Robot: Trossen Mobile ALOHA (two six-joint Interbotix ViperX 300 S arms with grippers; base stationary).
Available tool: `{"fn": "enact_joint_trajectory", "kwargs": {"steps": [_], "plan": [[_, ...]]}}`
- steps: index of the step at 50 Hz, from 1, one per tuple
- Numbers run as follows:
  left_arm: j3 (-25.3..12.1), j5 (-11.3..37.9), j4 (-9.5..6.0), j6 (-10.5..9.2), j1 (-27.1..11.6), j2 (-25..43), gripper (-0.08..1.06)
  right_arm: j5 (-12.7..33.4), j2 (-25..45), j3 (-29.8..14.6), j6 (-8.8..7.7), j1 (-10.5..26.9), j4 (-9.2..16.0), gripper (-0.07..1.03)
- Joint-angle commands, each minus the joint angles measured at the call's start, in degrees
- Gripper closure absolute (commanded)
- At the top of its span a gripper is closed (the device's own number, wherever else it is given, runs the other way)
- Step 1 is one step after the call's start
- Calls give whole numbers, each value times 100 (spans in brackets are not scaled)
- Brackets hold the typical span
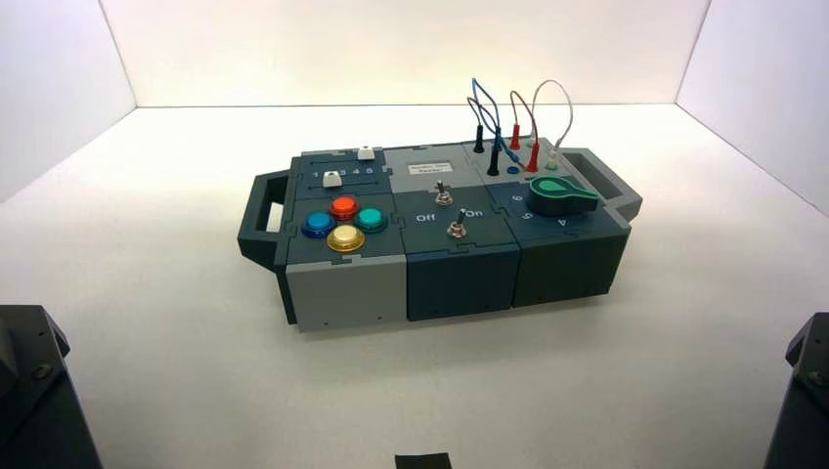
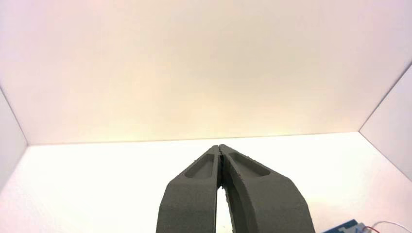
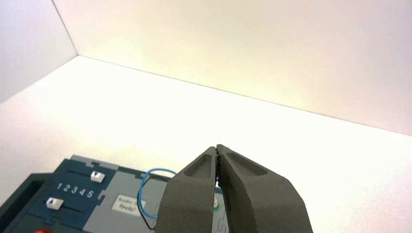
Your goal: Pull the blue wire.
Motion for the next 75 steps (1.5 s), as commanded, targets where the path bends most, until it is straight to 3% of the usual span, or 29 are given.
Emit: {"fn": "enact_joint_trajectory", "kwargs": {"steps": [1, 29, 51, 64, 75], "plan": [[-70, -132, 18, 158, 62, 9, 101, -123, -26, -211, -18, -9, -9, 98], [0, -325, 18, 299, 229, 53, 101, -352, 9, -211, 9, -26, -9, 98], [26, -325, 18, 501, 308, -404, 101, -360, -185, -202, 44, -53, 53, 98], [114, -325, 18, 501, 369, -633, 101, -316, -413, -114, 62, -229, 255, 98], [229, -316, 18, 501, 369, -914, 101, -211, -642, -18, 70, -229, 264, 98]]}}
